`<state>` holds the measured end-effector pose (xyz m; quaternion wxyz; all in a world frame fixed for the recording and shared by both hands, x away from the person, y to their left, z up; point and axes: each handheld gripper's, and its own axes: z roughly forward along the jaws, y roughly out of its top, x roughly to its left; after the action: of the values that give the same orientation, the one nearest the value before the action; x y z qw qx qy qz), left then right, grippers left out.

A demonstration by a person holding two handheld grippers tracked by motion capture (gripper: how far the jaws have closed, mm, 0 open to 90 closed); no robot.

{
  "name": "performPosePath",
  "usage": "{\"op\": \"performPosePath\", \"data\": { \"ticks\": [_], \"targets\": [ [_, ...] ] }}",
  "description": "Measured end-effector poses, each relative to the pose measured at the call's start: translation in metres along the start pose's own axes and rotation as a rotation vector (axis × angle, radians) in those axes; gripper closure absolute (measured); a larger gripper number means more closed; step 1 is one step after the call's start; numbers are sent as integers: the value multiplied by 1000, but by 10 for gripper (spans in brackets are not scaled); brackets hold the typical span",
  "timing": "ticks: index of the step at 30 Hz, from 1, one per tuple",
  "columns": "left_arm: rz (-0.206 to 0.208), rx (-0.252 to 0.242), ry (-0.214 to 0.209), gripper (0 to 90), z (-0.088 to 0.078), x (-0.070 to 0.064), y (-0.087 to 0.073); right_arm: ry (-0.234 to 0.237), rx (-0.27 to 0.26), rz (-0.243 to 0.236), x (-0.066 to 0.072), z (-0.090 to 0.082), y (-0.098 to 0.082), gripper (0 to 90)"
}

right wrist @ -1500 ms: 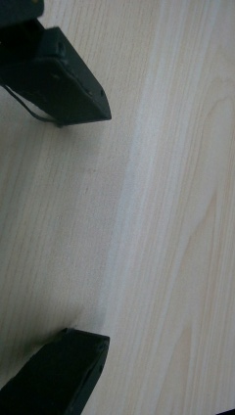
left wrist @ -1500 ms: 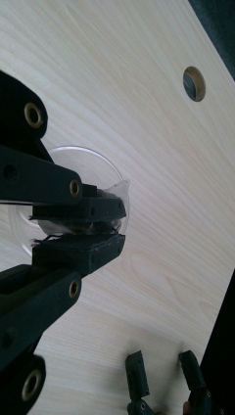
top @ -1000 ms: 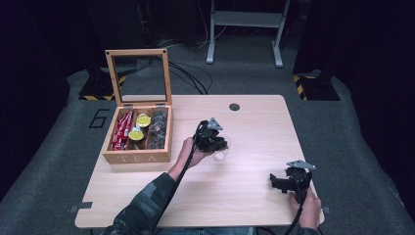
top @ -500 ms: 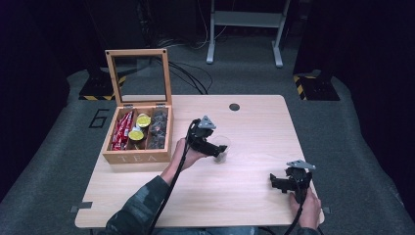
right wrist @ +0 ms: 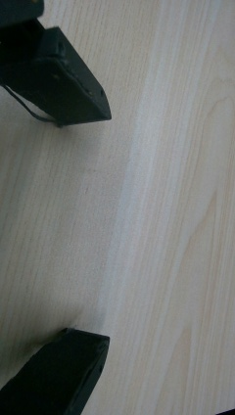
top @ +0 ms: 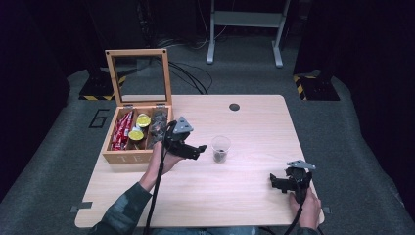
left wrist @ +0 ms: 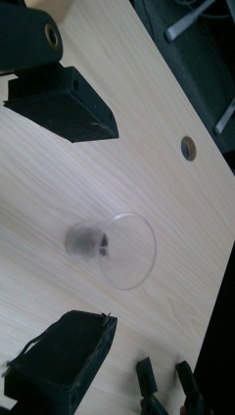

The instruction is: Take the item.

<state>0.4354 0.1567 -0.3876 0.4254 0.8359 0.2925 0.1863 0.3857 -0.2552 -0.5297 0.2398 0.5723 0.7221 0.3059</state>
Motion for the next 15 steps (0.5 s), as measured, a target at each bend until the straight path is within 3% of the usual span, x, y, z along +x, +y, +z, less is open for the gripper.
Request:
{"op": "performPosePath", "data": {
  "ticks": [1,3,10,15],
  "targets": [
    [5,-9,31,118,-9,4,-7,-1,-1,0,0,0,0,0],
    [-9,-11,35,118,-14,6,-11,-1,-1,0,0,0,0,0],
    [-17,-28,117,118,-43,16,-37,0,0,0,0,0,0,0],
    [-43,-33,138,120,-61,18,-57,-1,-1,0,0,0,0,0]
  ]
}}
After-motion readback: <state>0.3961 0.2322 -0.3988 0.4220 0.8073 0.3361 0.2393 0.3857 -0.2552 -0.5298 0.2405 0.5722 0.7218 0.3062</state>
